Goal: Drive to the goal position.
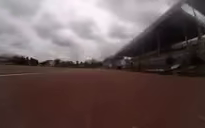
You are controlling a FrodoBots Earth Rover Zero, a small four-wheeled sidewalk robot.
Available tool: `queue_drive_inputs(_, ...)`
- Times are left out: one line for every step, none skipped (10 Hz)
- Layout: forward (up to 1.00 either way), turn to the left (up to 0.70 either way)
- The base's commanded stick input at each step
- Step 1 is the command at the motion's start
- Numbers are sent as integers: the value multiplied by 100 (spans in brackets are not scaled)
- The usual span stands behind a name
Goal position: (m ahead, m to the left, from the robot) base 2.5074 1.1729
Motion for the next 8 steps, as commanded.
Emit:
queue_drive_inputs(70, -35)
queue_drive_inputs(70, -35)
queue_drive_inputs(70, -35)
queue_drive_inputs(70, -35)
queue_drive_inputs(70, -26)
queue_drive_inputs(70, -7)
queue_drive_inputs(70, 0)
queue_drive_inputs(70, 0)
